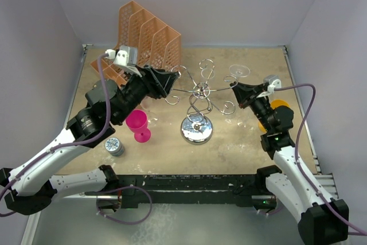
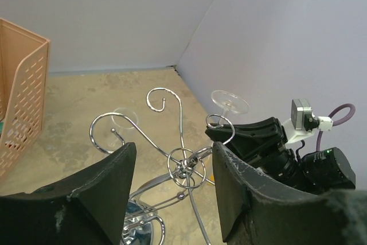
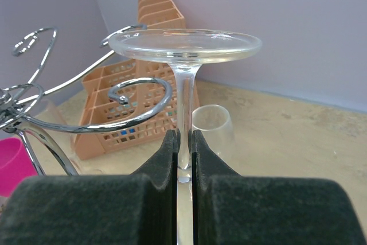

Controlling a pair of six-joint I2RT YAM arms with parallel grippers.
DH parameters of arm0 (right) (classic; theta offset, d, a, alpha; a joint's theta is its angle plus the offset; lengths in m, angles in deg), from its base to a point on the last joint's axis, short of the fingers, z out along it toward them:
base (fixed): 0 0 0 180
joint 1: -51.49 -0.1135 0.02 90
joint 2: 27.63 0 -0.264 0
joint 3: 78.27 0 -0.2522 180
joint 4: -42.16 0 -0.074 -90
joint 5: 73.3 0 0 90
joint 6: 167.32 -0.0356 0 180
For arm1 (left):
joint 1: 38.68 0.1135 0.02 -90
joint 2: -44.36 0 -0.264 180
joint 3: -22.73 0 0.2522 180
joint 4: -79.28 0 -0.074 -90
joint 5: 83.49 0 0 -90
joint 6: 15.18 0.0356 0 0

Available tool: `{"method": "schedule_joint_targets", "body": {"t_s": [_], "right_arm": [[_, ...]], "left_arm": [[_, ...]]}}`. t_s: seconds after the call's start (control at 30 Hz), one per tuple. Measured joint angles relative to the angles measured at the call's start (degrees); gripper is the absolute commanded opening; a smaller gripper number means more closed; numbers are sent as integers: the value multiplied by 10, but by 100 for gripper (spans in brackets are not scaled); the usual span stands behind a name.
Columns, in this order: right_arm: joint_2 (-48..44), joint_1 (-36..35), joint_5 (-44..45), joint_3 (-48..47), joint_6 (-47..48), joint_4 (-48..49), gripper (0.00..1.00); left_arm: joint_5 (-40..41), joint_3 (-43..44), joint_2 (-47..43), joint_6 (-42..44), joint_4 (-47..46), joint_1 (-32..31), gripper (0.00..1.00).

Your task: Place the wine glass upside down on the wine glass rack

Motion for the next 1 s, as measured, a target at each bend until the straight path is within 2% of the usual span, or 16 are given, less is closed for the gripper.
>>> {"method": "schedule_joint_targets", "body": {"t_s": [0.33, 0.63, 1.0], "right_arm": [[55, 0, -35, 11, -41, 94, 0], [115, 0, -101, -2, -43, 106, 0], [137, 0, -189, -19, -53, 123, 0]], "left_arm": [[18, 0, -4, 5, 14, 0, 53], [22, 0, -8, 7, 18, 0, 53], [23, 0, -8, 11, 29, 0, 53]]}}
